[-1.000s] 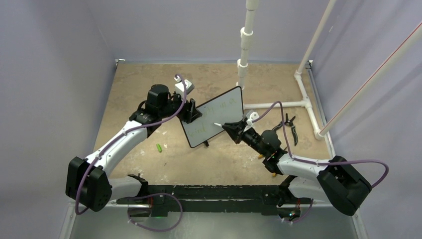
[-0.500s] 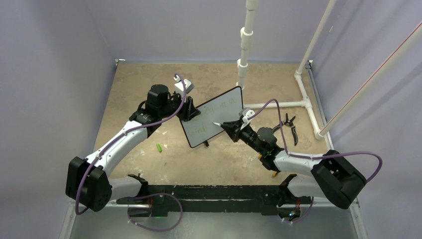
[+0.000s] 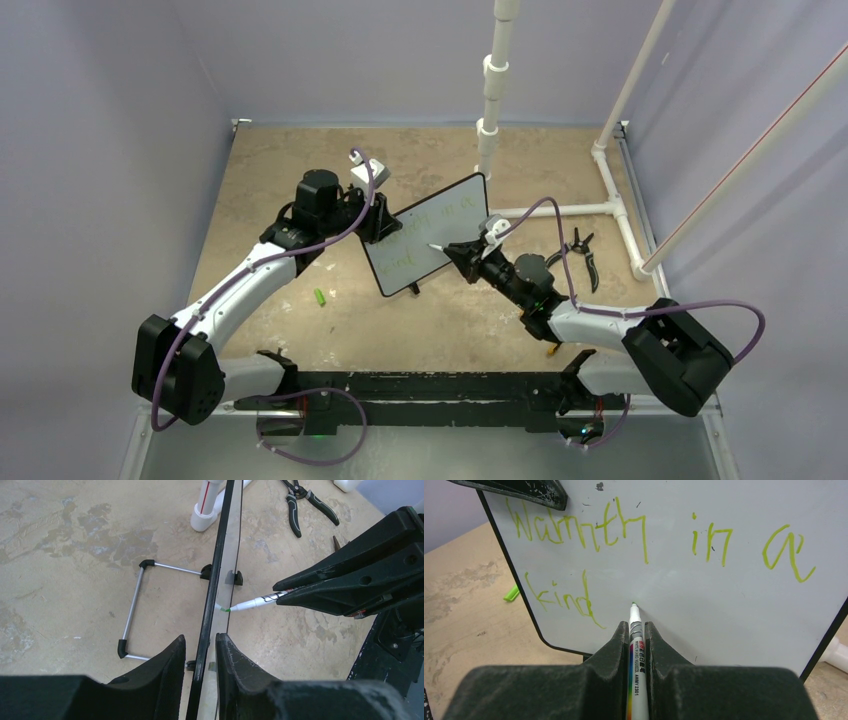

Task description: Write a sentence on the whiteboard

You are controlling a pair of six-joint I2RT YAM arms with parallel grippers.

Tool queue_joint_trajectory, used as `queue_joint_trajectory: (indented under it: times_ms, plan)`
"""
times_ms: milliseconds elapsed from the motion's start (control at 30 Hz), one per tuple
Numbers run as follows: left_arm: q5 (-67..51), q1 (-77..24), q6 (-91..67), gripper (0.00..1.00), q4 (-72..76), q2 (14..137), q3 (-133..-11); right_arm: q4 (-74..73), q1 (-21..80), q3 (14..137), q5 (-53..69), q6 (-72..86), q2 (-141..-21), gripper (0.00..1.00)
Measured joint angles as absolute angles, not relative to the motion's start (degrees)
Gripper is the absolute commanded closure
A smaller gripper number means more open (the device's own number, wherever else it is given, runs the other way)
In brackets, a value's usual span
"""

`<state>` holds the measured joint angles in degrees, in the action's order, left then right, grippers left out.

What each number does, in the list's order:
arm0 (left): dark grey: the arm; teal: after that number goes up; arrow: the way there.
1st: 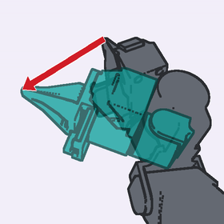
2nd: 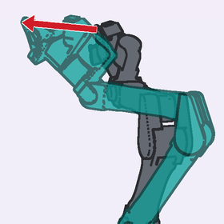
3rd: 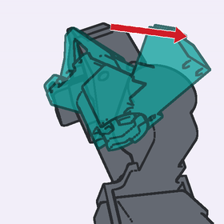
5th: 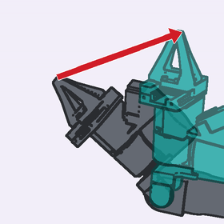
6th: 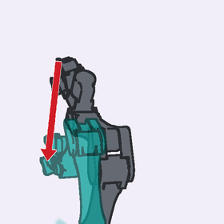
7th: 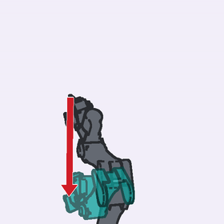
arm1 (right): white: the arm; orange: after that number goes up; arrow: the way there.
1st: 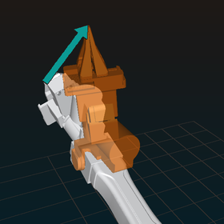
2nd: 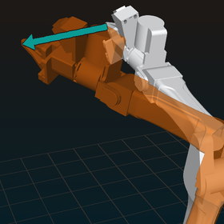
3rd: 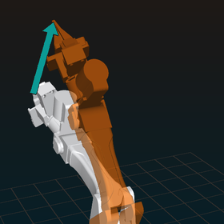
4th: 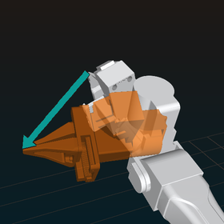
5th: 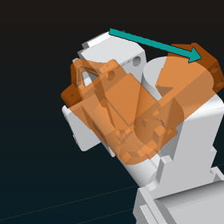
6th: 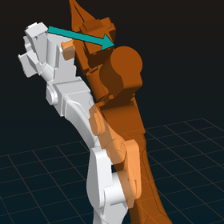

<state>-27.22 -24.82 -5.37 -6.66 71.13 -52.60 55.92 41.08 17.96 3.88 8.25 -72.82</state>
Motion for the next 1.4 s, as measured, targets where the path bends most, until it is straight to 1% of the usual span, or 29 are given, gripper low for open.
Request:
queue_joint_trajectory:
  times_ms: [700,1400]
  plan:
    - [-27.24,-24.8,-5.37,0.76,-6.63,71.13,-52.6,50.11,41.15,19.51,3.53,10.09,-73.58,1.0]
    - [-27.29,-24.8,-5.37,0.77,-6.48,71.13,-52.6,50.96,41.52,19.33,0.43,10.41,-72.77,1.0]
